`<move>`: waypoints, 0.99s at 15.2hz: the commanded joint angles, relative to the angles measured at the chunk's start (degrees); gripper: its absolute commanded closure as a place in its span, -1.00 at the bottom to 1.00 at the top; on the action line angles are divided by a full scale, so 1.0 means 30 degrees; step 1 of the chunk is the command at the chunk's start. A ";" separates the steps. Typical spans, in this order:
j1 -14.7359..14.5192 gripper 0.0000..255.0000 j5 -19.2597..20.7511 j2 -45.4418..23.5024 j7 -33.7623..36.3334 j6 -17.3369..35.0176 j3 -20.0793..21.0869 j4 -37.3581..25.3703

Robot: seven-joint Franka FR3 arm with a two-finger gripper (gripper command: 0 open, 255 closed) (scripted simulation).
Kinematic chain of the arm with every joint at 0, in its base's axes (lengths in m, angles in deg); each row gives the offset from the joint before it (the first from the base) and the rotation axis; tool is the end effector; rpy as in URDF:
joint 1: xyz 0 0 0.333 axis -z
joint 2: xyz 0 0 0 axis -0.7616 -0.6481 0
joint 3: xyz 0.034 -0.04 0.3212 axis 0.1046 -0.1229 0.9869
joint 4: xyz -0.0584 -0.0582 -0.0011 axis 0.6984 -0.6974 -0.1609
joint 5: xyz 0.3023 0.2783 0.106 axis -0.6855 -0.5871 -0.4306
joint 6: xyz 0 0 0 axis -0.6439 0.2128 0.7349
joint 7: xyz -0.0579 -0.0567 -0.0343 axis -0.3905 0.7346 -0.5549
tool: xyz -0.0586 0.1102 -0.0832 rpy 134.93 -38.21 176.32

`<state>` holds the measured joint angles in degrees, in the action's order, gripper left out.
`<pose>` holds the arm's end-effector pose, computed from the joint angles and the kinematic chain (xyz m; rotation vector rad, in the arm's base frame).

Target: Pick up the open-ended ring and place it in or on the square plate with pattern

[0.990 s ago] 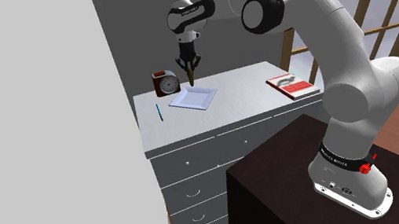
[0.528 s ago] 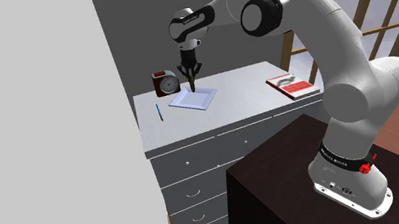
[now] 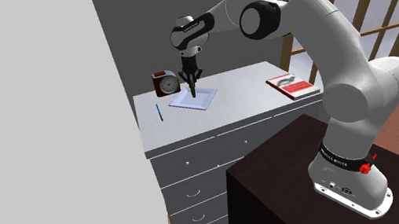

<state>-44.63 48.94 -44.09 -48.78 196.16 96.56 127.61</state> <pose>0.7940 0.0354 0.2017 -3.0182 0.6206 0.1597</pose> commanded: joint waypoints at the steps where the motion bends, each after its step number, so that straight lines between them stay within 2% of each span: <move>1: -0.0006 1.00 0.0005 -0.0058 -0.0004 0.0022 -0.0005 -0.0048; 5: -0.0006 1.00 0.0004 -0.0058 -0.0004 0.0022 -0.0005 -0.0048; 6: -0.0006 -1.00 0.0004 -0.0058 -0.0004 0.0022 -0.0005 -0.0048; 11: -0.0006 -1.00 0.0005 -0.0059 -0.0004 0.0022 -0.0005 -0.0048; 15: -0.0009 -1.00 -0.0077 0.0447 -0.0074 -0.2049 0.0049 -0.1623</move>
<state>-44.49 48.75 -42.96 -49.12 191.66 96.66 124.13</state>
